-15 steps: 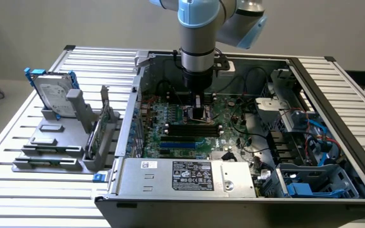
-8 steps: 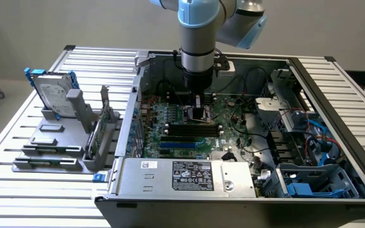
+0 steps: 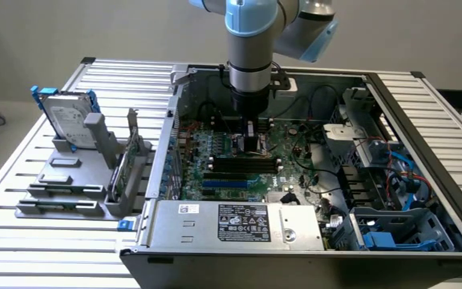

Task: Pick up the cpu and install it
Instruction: 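Place the cpu into insertion slot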

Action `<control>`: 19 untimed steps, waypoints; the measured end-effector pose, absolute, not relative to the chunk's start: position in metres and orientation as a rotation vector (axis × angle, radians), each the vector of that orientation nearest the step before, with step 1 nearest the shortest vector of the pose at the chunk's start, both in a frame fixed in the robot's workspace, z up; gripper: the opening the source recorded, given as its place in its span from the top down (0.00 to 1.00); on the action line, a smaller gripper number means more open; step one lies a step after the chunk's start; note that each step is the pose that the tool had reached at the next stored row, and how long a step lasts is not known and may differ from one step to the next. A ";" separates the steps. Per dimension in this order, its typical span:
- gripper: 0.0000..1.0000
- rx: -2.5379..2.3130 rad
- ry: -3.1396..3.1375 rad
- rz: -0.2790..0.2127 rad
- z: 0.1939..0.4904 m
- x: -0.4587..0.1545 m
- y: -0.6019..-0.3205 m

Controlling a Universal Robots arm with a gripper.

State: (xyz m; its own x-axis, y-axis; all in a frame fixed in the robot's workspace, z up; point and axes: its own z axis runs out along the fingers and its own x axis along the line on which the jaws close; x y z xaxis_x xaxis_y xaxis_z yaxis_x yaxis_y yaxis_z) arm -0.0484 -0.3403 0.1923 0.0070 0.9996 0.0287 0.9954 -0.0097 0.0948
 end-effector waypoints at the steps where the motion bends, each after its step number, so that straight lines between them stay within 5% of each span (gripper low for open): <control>1: 0.38 2.195 2.177 0.135 0.192 -0.048 -0.340; 19: 0.40 2.195 2.177 0.135 0.224 -0.049 -0.340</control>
